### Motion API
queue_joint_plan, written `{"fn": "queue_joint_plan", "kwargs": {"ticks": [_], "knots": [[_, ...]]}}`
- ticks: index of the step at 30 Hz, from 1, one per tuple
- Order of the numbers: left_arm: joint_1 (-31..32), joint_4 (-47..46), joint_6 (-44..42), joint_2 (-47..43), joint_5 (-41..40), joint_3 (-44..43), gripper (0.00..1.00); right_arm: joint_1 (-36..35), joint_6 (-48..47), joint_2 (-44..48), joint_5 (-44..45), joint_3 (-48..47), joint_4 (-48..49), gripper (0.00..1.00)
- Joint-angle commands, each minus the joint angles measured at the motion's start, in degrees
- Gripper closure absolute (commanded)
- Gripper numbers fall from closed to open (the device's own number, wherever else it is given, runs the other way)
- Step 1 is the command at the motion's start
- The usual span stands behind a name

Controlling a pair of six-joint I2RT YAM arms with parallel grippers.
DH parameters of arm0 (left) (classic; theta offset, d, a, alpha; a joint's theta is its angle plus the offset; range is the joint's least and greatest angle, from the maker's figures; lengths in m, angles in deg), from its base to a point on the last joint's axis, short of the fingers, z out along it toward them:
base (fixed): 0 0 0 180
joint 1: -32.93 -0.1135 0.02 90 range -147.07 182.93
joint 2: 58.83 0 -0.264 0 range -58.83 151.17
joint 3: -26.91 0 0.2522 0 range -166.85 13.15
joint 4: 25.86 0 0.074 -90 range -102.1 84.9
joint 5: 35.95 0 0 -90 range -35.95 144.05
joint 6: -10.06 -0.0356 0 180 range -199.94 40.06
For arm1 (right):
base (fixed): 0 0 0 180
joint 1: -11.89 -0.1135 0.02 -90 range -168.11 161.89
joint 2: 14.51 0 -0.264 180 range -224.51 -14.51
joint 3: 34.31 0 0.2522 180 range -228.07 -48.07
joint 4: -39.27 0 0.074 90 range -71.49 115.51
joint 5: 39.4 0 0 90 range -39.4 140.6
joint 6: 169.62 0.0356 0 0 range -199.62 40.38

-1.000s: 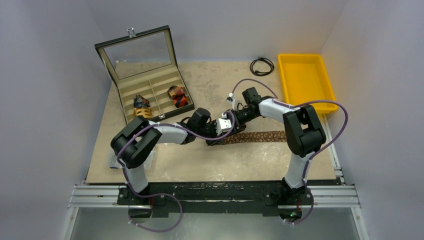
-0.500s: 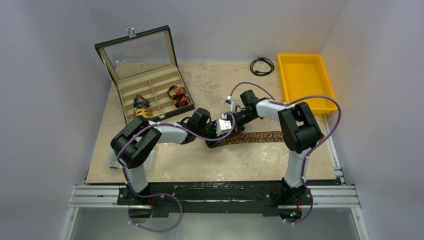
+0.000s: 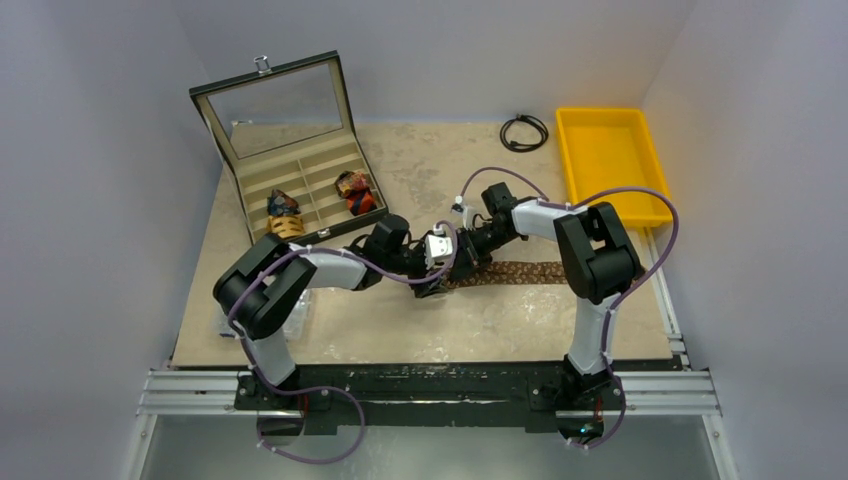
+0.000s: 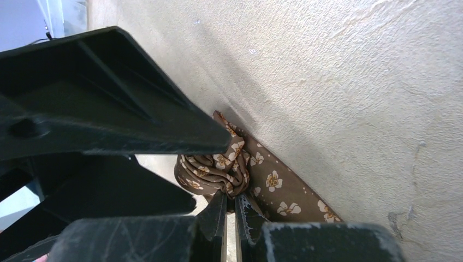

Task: Roll the ties
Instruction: Roll the tie at the center of the board.

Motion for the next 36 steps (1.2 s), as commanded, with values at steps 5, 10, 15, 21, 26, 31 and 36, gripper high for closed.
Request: {"fn": "queue_joint_plan", "kwargs": {"ticks": [5, 10, 15, 21, 26, 31, 36], "knots": [[-0.33, -6.06, 0.69, -5.23, 1.50, 3.05, 0.27, -0.32, -2.05, 2.74, 1.61, 0.74, -0.62, 1.00], [-0.53, -1.54, -1.45, -1.47, 2.30, 1.43, 0.01, -0.60, -1.40, 3.42, 0.78, 0.20, -0.63, 1.00], [0.21, 0.51, -3.30, 2.93, 0.73, -1.52, 0.03, -0.97, -0.61, 4.25, -0.23, -0.68, -1.06, 1.00], [1.53, 2.23, -9.18, 3.30, -0.08, -0.92, 0.26, -1.23, 1.02, 5.15, -1.68, -2.12, -1.68, 1.00], [1.71, 4.08, -10.87, 2.66, 0.05, -0.37, 0.44, -1.23, 2.88, 5.27, -2.52, -3.23, -1.96, 1.00], [1.73, 5.37, -11.58, 1.97, 1.05, 0.00, 0.61, -1.22, 2.76, 4.99, -2.17, -3.30, -2.28, 1.00], [1.72, 7.35, -12.44, 1.15, 0.90, -0.25, 0.72, -1.14, 1.83, 3.90, -0.02, -2.91, -2.14, 1.00]]}}
